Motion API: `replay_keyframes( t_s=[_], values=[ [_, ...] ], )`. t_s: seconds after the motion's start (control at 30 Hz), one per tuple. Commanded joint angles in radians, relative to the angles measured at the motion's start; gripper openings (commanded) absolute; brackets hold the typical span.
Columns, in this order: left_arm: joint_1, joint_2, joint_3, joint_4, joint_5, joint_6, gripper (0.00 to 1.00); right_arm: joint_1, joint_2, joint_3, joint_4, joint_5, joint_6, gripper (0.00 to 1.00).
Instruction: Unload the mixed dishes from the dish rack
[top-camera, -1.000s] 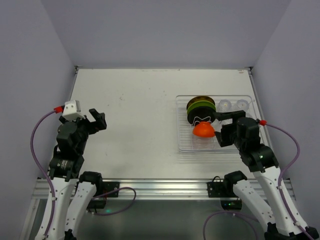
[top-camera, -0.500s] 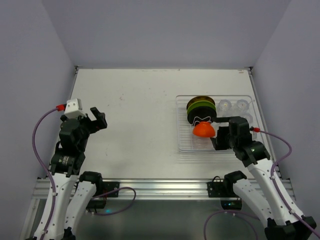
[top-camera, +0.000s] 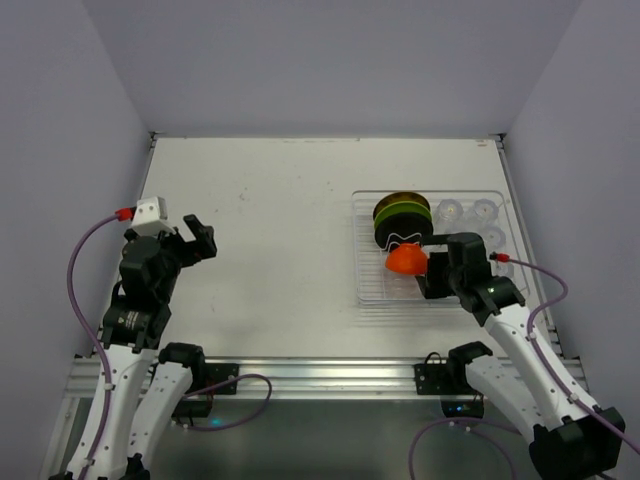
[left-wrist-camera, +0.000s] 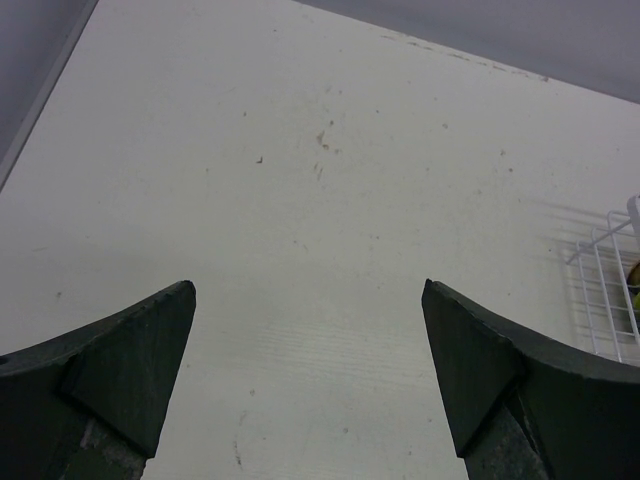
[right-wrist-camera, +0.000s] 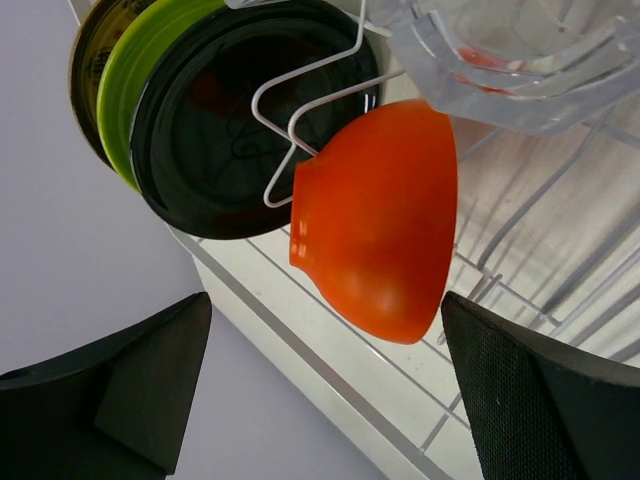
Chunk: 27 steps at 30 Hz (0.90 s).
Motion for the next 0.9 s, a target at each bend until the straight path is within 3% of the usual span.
replay_keyframes(
  t_s=[0.0,0.87],
  values=[
    [-0.014,-0.005,-0.006,0.037,0.040,0.006,1.00,0.001,0.022,-0.008,0.085,0.037,-0.012,0.99],
    [-0.040,0.006,-0.009,0.044,0.066,0.014,1.00,0.006,-0.013,-0.189,0.401,0.015,0.012,0.95]
  ],
)
